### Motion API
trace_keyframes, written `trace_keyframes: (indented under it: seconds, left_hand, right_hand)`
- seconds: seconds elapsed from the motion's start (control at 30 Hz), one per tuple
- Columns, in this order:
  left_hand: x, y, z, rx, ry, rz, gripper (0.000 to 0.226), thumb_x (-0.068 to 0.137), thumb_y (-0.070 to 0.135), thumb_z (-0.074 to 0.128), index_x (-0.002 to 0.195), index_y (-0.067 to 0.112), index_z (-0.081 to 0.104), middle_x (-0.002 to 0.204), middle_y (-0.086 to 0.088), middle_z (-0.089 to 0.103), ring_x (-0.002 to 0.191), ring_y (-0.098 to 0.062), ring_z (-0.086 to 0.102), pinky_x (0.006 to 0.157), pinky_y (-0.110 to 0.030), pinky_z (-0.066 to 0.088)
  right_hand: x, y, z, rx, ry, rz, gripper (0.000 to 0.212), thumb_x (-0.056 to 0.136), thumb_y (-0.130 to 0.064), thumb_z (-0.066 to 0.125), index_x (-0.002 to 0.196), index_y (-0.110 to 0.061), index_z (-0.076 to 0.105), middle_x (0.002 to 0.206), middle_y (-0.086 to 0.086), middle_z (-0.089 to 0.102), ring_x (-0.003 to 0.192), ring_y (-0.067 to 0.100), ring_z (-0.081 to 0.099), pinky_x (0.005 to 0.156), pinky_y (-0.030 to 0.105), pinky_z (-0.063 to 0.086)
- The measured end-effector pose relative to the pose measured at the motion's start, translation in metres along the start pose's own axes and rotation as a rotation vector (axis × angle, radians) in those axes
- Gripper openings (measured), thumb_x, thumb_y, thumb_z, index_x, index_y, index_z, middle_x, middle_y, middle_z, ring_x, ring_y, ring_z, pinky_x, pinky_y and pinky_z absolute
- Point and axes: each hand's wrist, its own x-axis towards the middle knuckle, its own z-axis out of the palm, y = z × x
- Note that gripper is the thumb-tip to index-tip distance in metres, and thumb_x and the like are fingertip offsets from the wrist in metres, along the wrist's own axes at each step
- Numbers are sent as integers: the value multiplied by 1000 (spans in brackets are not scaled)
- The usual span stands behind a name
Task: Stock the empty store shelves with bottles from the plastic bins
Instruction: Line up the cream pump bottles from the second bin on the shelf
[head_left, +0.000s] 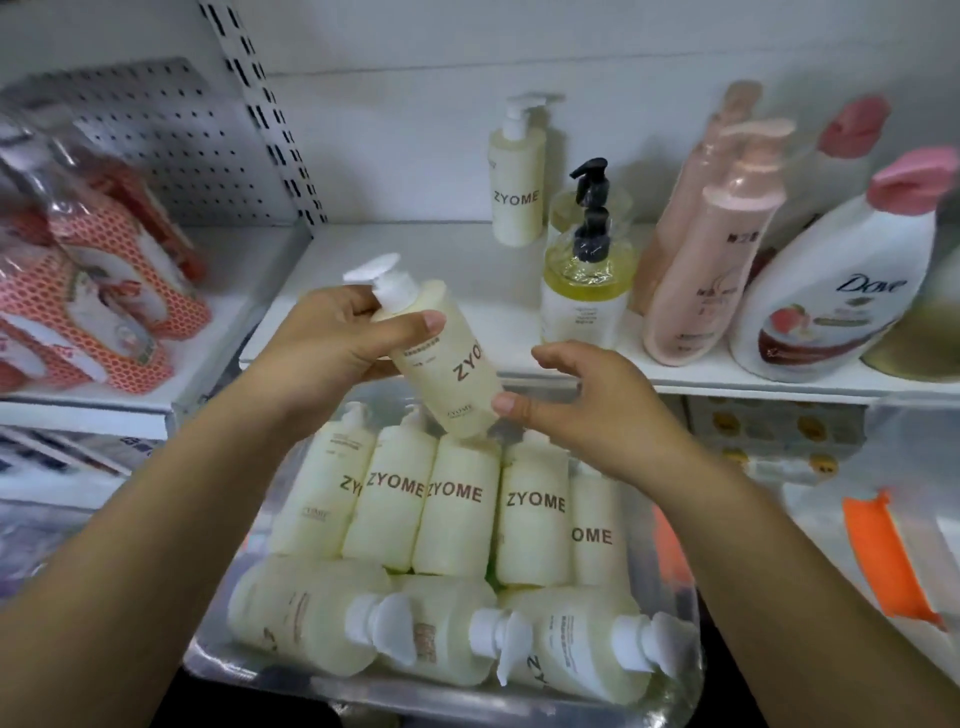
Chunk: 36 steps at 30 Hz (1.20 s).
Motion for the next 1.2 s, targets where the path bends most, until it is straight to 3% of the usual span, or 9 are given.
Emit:
trace_keyframes:
  seconds: [0.13, 0.23, 0.37, 0.47, 0.57, 0.67, 0.83, 0.93, 1.2]
  left_hand:
    - [26, 32, 17, 139, -61, 66, 46, 72, 29, 86, 110, 7, 71, 106, -7, 77, 101, -23, 73, 96, -44, 55]
    - [42, 57, 29, 177, -86, 130, 44, 72, 30, 81, 109, 8, 70, 105, -6, 77, 101, -21, 73, 95, -42, 55]
    - [67, 69, 39, 237, -100, 168, 29, 79, 17, 80, 106, 12, 70, 104, -3, 77, 101, -22, 73, 93, -45, 57]
    - [83, 59, 39, 268, -115, 171, 38, 73, 13, 83, 108, 11, 69, 105, -4, 77, 103, -24, 72, 95, -48, 56]
    - [91, 39, 37, 300, -135, 151, 61, 66, 20, 91, 119, 8, 65, 112, -5, 75, 108, -24, 70, 100, -50, 53]
    - [94, 23, 34, 194, -128, 154, 63, 68, 24, 84, 125, 12, 61, 117, -4, 73, 114, -26, 67, 102, -52, 51]
    - [80, -7, 66, 315, 114, 195, 77, 69, 29, 91, 133, 19, 48, 117, 8, 66, 106, -9, 65, 85, -28, 56]
    - [82, -25, 69, 321, 215, 229, 73, 67, 38, 91, 126, 22, 52, 120, 9, 64, 112, -9, 62, 95, -36, 55]
    - [140, -22, 54, 178, 29, 193, 66, 73, 32, 85, 131, 20, 55, 124, 0, 68, 112, -22, 67, 93, -53, 56]
  right_hand:
    - [7, 2, 0, -6, -11, 15, 77, 76, -59, 77, 140, -23, 55, 142, -9, 53, 130, 10, 50, 104, 29, 42]
    - [9, 2, -3, -122, -25, -23, 76, 79, -62, 73, 141, -25, 52, 142, -7, 51, 129, 12, 48, 91, 25, 36]
    - [12, 9, -9, -133, -1, -22, 81, 81, -57, 74, 147, -19, 46, 150, -5, 45, 136, 14, 43, 94, 21, 31]
    - [14, 11, -10, -177, -77, -1, 81, 81, -59, 73, 146, -18, 46, 149, -2, 46, 136, 17, 44, 103, 26, 36]
    - [15, 12, -10, -255, -135, 7, 73, 83, -60, 71, 138, -15, 51, 140, 1, 50, 127, 21, 50, 97, 32, 42]
    - [16, 13, -11, -290, -155, -1, 72, 84, -60, 70, 137, -16, 50, 138, 1, 50, 126, 21, 50, 96, 33, 45]
    - [18, 11, -6, -323, -162, -14, 70, 82, -60, 70, 134, -16, 53, 133, 4, 54, 122, 23, 52, 99, 37, 46]
    - [17, 9, -4, -346, -144, -26, 68, 83, -59, 71, 132, -15, 55, 131, 4, 56, 122, 24, 52, 100, 38, 46]
    - [18, 15, -3, -320, -145, -1, 67, 84, -52, 73, 135, -13, 53, 138, 5, 52, 130, 25, 48, 107, 40, 41]
